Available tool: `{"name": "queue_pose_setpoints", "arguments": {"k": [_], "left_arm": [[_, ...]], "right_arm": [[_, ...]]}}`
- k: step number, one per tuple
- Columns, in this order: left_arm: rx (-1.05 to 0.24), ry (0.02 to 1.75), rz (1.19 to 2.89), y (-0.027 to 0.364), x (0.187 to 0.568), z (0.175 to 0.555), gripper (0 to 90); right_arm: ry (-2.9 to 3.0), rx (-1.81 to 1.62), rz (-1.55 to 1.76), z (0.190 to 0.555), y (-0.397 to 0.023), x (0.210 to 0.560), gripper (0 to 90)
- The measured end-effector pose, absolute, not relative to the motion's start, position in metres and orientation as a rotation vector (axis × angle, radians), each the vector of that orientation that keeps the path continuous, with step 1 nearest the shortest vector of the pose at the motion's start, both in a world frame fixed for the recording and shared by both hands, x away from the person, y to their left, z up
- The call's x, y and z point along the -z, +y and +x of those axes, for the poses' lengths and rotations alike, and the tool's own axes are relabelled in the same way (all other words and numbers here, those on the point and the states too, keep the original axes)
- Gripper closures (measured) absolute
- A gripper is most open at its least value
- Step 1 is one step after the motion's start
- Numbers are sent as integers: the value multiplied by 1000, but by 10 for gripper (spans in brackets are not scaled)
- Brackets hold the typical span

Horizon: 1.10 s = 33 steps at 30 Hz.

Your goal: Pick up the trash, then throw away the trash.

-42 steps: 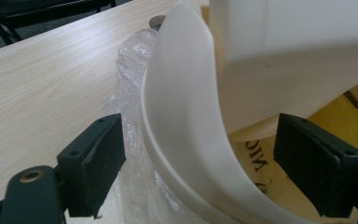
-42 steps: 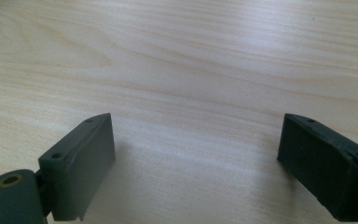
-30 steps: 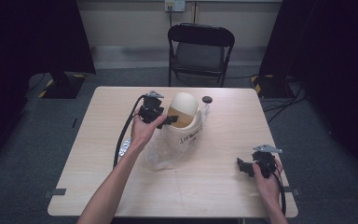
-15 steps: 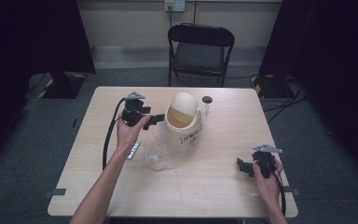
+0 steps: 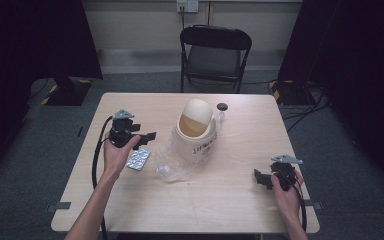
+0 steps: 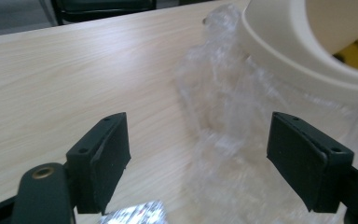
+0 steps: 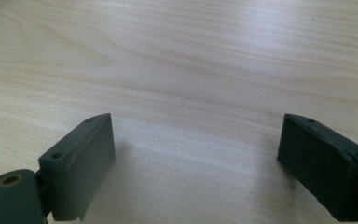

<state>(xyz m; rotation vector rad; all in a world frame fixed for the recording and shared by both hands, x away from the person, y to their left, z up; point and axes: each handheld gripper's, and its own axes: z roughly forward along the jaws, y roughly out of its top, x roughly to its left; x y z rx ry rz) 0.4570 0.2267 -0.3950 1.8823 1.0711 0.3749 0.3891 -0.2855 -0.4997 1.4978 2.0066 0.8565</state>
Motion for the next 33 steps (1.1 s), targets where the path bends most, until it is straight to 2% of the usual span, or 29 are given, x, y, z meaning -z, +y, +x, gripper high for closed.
{"name": "queue_pose_setpoints", "arguments": {"k": [1, 4, 7, 16, 33], "left_arm": [[-327, 1060, 1849, 234, 397, 453, 210], [-295, 1067, 1833, 240, 401, 451, 209], [-352, 1088, 1861, 246, 409, 446, 212], [-295, 1137, 1883, 260, 440, 435, 207], [-280, 1169, 1964, 270, 464, 431, 194]], "right_arm": [[2007, -857, 1499, 389, -285, 500, 100], [2007, -858, 1497, 389, -285, 500, 99], [2007, -857, 1499, 389, -285, 500, 100], [2007, -857, 1499, 389, -285, 500, 100], [2007, -857, 1499, 389, -286, 500, 100]]}}
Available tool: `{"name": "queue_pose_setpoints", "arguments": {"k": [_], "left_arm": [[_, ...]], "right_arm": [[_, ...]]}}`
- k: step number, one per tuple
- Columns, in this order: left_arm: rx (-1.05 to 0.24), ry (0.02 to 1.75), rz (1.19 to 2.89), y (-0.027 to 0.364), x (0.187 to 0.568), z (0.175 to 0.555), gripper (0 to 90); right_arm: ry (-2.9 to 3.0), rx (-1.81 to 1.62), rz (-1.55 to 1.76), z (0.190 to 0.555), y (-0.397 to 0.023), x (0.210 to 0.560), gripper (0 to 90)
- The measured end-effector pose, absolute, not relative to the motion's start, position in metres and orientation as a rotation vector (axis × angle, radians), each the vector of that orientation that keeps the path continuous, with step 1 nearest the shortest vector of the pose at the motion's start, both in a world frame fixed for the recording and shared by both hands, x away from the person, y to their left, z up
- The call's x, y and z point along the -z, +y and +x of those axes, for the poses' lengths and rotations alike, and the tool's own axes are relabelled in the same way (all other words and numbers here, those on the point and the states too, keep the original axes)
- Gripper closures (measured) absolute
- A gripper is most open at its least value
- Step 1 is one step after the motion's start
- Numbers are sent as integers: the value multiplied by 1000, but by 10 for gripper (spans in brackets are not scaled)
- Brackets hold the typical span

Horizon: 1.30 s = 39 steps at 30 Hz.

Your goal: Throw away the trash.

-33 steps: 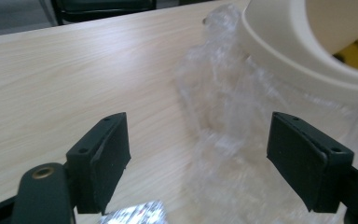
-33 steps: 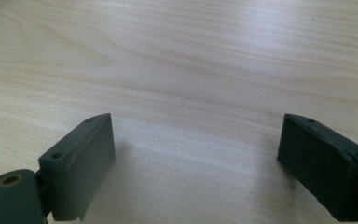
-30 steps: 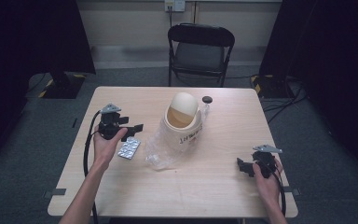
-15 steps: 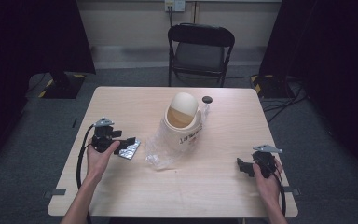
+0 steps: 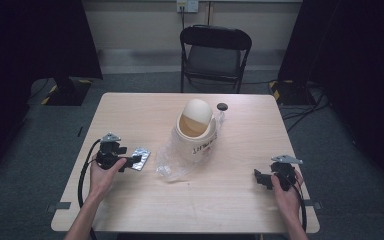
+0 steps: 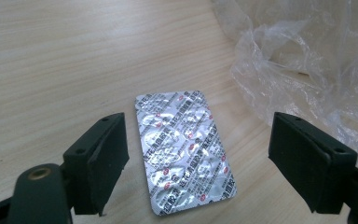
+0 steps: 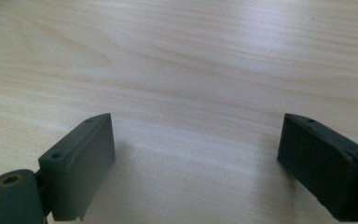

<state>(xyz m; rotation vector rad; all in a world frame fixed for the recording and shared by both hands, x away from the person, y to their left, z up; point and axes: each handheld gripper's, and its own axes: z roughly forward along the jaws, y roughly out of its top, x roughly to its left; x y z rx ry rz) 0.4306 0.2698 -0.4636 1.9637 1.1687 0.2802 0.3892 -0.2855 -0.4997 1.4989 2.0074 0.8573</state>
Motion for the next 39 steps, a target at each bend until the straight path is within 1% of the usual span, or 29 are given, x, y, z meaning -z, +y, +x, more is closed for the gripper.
{"name": "queue_pose_setpoints", "arguments": {"k": [3, 7, 13, 17, 19, 21, 23, 25, 27, 28, 29, 31, 39], "left_arm": [[-290, 1182, 1959, 270, 470, 430, 195], [-248, 1204, 2002, 270, 482, 432, 191], [-252, 1177, 2053, 261, 484, 428, 188], [-318, 1176, 2110, 253, 489, 426, 190], [-343, 1192, 2104, 252, 490, 427, 195], [-341, 1205, 2077, 253, 491, 427, 195], [-389, 1185, 2101, 250, 492, 425, 195], [-463, 1154, 2149, 247, 493, 424, 218], [-461, 1158, 2127, 248, 494, 425, 233], [-471, 1162, 2119, 250, 494, 425, 301], [-473, 1168, 2115, 252, 493, 426, 301], [-470, 1156, 2108, 254, 494, 426, 338], [-467, 1137, 2120, 255, 493, 427, 341]], "right_arm": [[2007, -857, 1498, 389, -286, 500, 100], [2007, -858, 1499, 389, -285, 500, 100], [2007, -857, 1500, 389, -285, 500, 100], [2007, -858, 1500, 389, -285, 500, 100], [2007, -858, 1500, 389, -285, 500, 100], [2007, -857, 1498, 389, -285, 500, 100], [2007, -857, 1499, 389, -285, 500, 100], [2007, -857, 1499, 389, -285, 500, 100], [2007, -857, 1498, 389, -286, 500, 100], [2007, -857, 1499, 389, -285, 500, 100], [2007, -858, 1498, 389, -285, 500, 100], [2008, -858, 1498, 389, -285, 500, 100], [2007, -857, 1497, 389, -286, 500, 100]]}}
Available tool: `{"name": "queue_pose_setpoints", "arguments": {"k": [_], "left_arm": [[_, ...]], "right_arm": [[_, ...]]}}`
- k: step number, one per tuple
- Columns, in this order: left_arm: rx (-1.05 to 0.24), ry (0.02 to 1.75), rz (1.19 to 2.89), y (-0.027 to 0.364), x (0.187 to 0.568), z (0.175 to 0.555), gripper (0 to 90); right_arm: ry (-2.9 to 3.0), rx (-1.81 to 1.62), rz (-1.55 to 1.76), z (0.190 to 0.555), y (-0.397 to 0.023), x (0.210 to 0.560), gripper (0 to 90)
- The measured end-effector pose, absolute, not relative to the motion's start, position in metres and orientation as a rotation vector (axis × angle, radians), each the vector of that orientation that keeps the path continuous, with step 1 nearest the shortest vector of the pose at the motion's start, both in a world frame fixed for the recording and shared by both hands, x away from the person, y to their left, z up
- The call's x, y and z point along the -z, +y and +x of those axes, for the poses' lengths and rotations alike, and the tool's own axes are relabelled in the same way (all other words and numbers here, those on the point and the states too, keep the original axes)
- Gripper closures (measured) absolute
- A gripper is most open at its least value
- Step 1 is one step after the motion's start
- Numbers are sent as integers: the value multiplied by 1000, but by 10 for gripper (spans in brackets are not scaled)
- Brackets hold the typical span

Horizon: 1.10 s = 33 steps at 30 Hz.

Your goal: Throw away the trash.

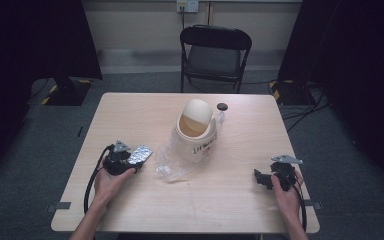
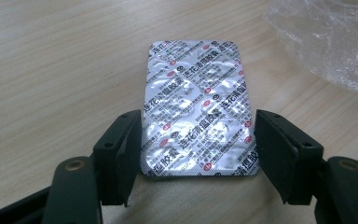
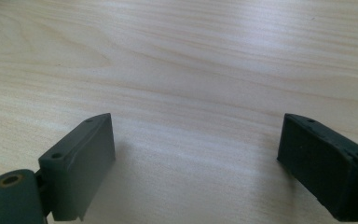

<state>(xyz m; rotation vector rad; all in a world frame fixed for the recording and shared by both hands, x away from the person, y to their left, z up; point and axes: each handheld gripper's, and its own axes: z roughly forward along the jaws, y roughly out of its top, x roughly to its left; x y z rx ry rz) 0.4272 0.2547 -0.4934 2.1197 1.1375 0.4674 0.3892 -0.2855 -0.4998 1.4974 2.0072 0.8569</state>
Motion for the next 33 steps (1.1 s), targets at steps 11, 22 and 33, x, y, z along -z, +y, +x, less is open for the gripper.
{"name": "queue_pose_setpoints", "arguments": {"k": [11, 22, 33], "left_arm": [[-461, 1109, 2114, 258, 488, 422, 342], [-465, 1078, 2066, 260, 480, 417, 342], [-479, 1022, 2039, 260, 465, 410, 342]], "right_arm": [[2007, -858, 1497, 389, -285, 500, 100], [2007, -857, 1498, 389, -286, 500, 100], [2007, -857, 1499, 389, -285, 500, 100]]}}
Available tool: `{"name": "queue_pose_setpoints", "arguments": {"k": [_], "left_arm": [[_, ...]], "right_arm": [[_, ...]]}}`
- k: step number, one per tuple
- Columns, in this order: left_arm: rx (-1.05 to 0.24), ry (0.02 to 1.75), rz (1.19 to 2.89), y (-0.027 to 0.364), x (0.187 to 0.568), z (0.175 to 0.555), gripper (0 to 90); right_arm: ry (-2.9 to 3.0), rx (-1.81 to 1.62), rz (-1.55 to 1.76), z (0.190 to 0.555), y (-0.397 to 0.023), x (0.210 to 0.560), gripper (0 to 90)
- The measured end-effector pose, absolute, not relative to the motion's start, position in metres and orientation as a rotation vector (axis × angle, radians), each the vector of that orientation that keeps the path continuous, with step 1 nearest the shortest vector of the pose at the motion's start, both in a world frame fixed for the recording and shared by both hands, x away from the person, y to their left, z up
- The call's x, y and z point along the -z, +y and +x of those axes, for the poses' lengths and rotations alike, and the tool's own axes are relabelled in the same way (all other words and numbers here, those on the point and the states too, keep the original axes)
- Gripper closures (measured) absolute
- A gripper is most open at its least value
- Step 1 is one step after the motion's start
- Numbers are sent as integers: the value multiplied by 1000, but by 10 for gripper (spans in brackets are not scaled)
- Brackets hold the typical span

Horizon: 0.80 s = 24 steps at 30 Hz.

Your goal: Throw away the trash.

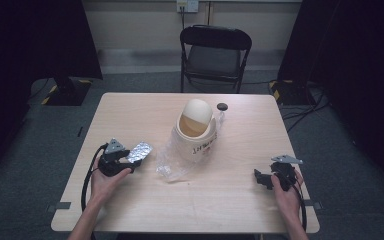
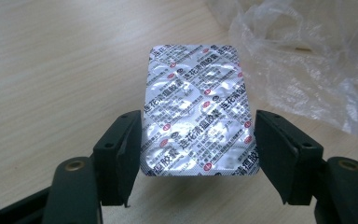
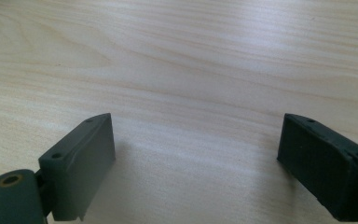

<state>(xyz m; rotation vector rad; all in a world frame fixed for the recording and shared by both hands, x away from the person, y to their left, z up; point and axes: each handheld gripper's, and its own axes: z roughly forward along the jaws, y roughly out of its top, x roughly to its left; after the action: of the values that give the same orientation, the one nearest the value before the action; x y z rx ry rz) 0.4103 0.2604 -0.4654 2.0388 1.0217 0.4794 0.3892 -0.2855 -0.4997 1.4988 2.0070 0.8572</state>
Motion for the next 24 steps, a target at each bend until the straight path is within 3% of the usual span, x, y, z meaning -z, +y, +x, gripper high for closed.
{"name": "queue_pose_setpoints", "arguments": {"k": [24], "left_arm": [[-470, 920, 1971, 243, 435, 396, 342]], "right_arm": [[2007, -857, 1499, 389, -286, 500, 100]]}}
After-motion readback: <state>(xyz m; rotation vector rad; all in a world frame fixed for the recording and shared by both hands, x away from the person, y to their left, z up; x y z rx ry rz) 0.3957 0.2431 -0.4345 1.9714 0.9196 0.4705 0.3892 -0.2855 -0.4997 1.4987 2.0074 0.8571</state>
